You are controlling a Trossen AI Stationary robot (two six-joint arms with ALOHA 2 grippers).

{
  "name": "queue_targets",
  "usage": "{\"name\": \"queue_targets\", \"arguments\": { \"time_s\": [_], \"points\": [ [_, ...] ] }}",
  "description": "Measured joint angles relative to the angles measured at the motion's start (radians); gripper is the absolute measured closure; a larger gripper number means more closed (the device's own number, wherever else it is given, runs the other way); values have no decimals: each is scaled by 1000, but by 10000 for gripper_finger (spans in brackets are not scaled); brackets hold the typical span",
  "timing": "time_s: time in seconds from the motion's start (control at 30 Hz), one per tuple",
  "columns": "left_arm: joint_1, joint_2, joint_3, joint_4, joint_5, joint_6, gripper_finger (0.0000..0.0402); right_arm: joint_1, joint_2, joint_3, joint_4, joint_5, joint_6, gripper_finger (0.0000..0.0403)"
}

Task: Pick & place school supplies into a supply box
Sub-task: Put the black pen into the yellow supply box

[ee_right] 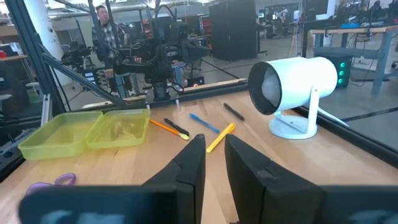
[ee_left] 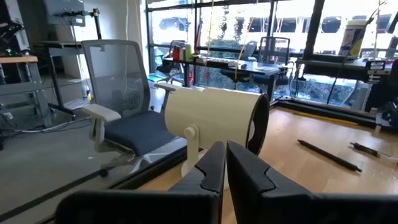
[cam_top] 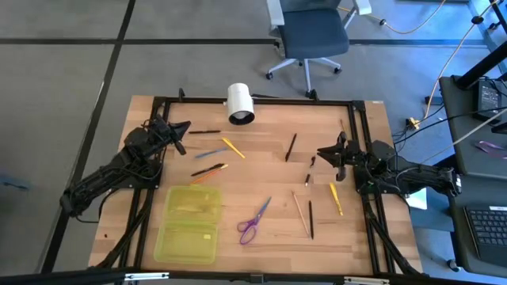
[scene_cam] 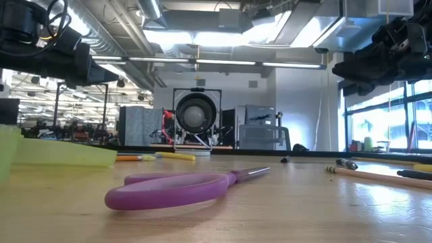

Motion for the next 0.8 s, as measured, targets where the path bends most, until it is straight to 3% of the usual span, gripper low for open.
{"name": "queue_targets", "arguments": {
  "time_s": [0.33,0.67,0.8],
  "points": [
    [0,0,0,-1,-18,45,382,0,0,0,17,112,-51,336],
    [0,0,0,-9,-18,-56,287,0,0,0,50,292,-52,336],
    [0,2,0,-1,25,-161,268,0,0,0,85,367,-52,336]
  ]
}}
